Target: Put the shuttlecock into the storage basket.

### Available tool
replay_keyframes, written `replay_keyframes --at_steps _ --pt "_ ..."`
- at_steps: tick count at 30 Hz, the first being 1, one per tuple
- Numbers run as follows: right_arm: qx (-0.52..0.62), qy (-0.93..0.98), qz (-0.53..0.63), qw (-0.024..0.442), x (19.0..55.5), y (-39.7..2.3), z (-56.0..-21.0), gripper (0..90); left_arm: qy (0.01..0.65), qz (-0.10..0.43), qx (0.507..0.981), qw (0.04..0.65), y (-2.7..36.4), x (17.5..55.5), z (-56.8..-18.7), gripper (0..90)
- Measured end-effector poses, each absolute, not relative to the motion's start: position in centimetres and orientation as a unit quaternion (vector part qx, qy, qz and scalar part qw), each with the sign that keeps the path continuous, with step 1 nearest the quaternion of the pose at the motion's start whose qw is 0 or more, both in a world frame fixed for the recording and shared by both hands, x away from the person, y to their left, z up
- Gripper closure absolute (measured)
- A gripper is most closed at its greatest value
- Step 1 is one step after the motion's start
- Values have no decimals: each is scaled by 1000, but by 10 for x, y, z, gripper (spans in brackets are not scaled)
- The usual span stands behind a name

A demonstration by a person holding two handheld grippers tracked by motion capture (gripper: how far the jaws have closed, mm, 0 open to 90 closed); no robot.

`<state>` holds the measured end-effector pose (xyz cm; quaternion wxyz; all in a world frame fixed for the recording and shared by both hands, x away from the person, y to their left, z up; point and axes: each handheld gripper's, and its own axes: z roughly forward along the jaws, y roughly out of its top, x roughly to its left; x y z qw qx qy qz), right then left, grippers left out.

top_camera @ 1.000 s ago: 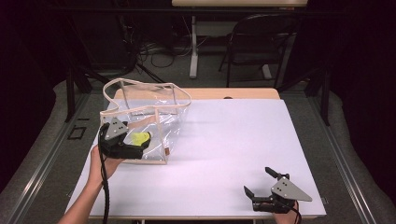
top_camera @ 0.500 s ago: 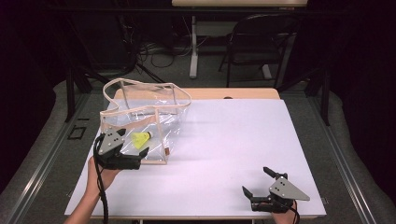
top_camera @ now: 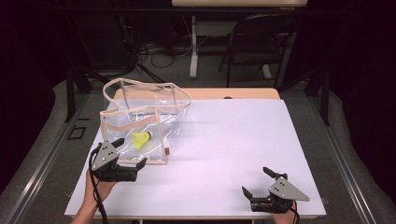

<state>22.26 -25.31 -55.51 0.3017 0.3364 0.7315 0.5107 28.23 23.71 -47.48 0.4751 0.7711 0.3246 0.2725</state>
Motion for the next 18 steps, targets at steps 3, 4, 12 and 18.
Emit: replay_keyframes --at_steps 3,4,12,18 --pt "336 732 510 302 222 -253 -555 16 322 269 773 477 237 279 -478 0" --pt "336 732 510 302 222 -253 -555 16 320 268 773 478 237 278 -480 0" --pt "337 732 509 302 222 -253 -555 16 304 259 775 490 236 269 -490 0" --pt "336 733 509 301 222 -252 -555 16 290 254 775 500 237 262 -496 0"
